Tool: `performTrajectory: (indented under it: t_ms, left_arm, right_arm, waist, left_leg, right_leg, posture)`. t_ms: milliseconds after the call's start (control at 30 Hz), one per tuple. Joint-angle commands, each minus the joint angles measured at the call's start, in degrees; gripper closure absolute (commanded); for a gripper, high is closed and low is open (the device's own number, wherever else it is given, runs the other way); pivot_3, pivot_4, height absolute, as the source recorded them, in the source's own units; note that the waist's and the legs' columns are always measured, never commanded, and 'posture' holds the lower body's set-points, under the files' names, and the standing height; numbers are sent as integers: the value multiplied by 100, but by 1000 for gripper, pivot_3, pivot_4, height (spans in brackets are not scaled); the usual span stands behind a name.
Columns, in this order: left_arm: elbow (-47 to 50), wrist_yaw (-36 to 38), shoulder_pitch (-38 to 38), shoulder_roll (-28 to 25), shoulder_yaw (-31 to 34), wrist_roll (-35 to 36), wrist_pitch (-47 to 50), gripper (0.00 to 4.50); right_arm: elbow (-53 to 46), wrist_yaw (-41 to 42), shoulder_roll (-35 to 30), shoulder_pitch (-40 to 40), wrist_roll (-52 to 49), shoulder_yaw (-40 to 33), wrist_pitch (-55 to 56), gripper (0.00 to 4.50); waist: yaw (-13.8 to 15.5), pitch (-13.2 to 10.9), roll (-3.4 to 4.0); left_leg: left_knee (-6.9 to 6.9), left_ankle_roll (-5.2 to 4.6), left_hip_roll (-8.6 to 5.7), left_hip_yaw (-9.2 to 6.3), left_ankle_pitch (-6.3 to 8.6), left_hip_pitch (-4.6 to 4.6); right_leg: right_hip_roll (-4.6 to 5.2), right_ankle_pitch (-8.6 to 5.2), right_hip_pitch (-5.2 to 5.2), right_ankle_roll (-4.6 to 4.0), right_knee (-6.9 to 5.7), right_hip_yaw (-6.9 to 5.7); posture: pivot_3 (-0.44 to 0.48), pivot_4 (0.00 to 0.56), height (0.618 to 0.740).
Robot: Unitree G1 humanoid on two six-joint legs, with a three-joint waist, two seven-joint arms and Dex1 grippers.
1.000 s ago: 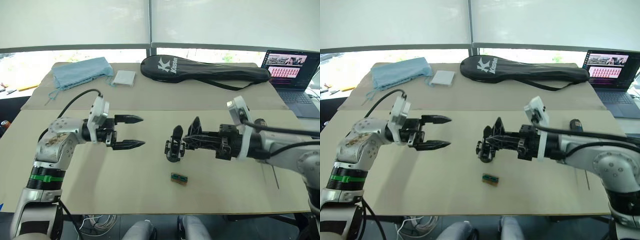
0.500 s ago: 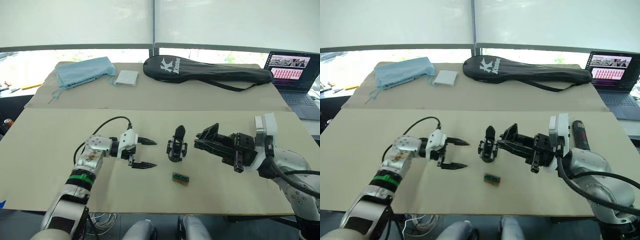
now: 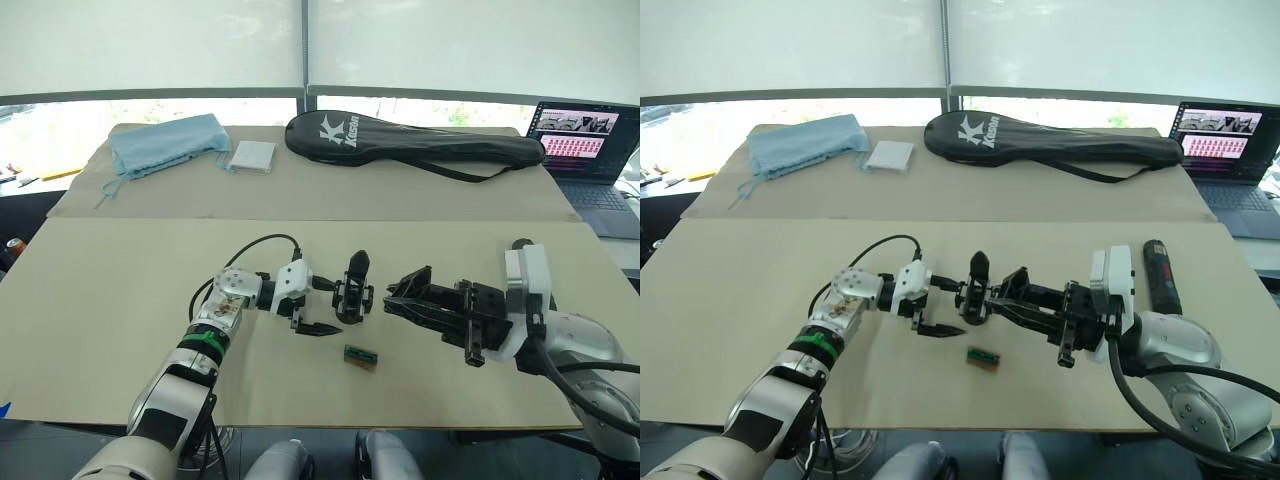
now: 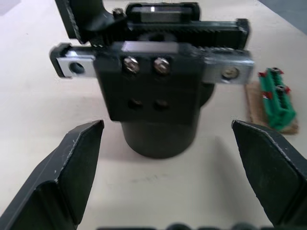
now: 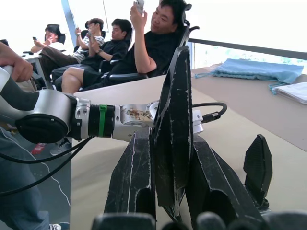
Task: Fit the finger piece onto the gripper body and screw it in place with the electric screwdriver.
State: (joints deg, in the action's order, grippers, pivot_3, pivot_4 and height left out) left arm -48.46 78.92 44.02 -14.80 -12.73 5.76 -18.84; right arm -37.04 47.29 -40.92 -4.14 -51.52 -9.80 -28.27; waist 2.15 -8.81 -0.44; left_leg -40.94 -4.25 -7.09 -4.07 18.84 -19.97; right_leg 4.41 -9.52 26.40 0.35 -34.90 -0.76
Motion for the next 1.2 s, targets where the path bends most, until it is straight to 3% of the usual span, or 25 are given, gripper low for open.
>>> performTrajectory:
  t_ms: [33, 467, 567, 667, 967, 1200]
  left_arm:
    - [-56, 41, 119, 80, -37, -67, -104, 0]
    - [-483, -167, 293, 247, 5, -239, -112, 0]
    - [-547, -174, 311, 274, 11, -245, -108, 876]
    - [-569, -186, 303, 329, 7, -250, -85, 2249]
    - [-497, -156, 208, 326, -40, -314, -64, 2252]
    - [-339, -119, 148, 287, -48, -308, 34, 2252]
  right_arm:
    - [-330, -116, -45, -148, -189, -91, -59, 4060]
    - [-475, -386, -69, -246, -182, -40, -198, 4060]
    - [-491, -416, -88, -253, -198, -50, -235, 4060]
    - [-490, -421, -100, -257, -203, -56, -250, 4060]
    - [-383, -401, 15, -436, -31, 185, -168, 4060]
    - [176, -268, 387, -987, 1081, 1049, 252, 4060]
  waist:
    - [-7, 0, 0]
    - [-1, 0, -1]
    - [-1, 0, -1]
    - [0, 0, -1]
    - [2, 0, -1]
    - [-2, 2, -2]
  left_leg:
    - [0, 0, 0, 0, 0, 0]
    - [-2, -2, 0, 0, 1, 0]
    - [-2, -2, 0, 0, 1, 0]
    - [-2, -3, 0, 0, 1, 0]
    - [-3, -3, 0, 0, 1, 1]
    - [-6, -3, -1, 0, 1, 1]
  right_leg:
    - [0, 0, 0, 0, 0, 0]
    - [0, 0, 0, 0, -2, 0]
    - [0, 0, 0, 0, -2, 0]
    - [0, 0, -1, 1, -2, 0]
    - [0, 0, -1, 1, -3, 0]
    - [-1, 1, -1, 1, -5, 0]
  posture:
    - [0, 150, 740]
    - [0, 150, 740]
    - [0, 150, 740]
    - [0, 150, 740]
    - [0, 150, 740]
    - [0, 150, 740]
